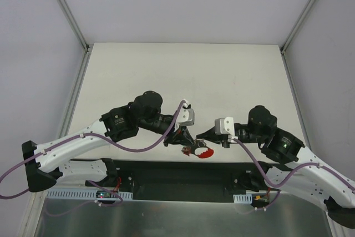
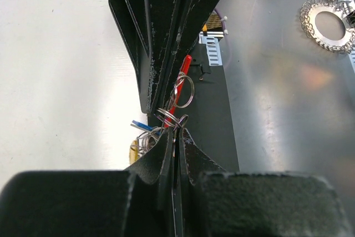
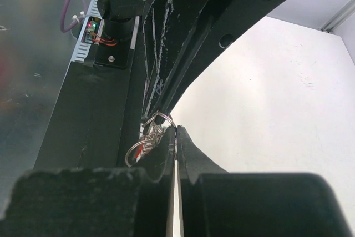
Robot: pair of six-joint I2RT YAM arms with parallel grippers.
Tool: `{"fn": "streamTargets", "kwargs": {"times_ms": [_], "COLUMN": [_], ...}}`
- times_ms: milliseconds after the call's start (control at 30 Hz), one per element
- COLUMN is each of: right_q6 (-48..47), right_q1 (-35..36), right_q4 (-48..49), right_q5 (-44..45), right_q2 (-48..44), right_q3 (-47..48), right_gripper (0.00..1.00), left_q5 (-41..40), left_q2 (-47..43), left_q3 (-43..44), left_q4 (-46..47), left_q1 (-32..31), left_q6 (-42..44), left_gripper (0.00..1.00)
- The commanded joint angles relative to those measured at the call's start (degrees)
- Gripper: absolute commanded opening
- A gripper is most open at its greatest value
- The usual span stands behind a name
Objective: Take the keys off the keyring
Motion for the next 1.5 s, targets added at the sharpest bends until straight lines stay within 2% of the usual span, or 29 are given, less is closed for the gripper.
{"fn": "streamTargets", "kwargs": {"times_ms": [0, 333, 633, 867, 1267, 1467], "right_q6": [-1.47, -6.65, -12.19, -16.06, -14.48, -10.10], "right_q1": [-0.25, -0.16, -0.08, 2.65, 4.41, 4.41], "right_q4": [1.41, -3.42, -11.07, -14.94, -9.76, -7.03], "right_q5": [1.59, -5.18, -4.65, 0.08, 7.82, 4.68], "right_q2": [-0.27, 1.92, 3.51, 6.05, 4.65, 5.09], "right_q3": [-0.21, 2.52, 6.03, 7.70, 6.39, 6.39], "right_gripper": [0.01, 0.01, 0.01, 0.01, 0.01, 0.01], "left_q5": [1.79, 2.14, 5.04, 8.38, 9.52, 9.09], "left_q2": [-1.97, -2.06, -0.56, 1.63, -0.39, -1.00], "left_q3": [2.51, 2.60, 3.74, 5.15, 3.57, 3.22], "left_q4": [2.28, 1.22, 0.69, 0.60, 0.43, 0.43], "left_q1": [0.63, 2.04, 4.67, 4.85, 4.85, 4.85], "left_q6": [-1.87, -2.13, -2.13, -2.66, -1.61, -0.64], "left_gripper": [0.00, 0.00, 0.00, 0.00, 0.00, 0.00]}}
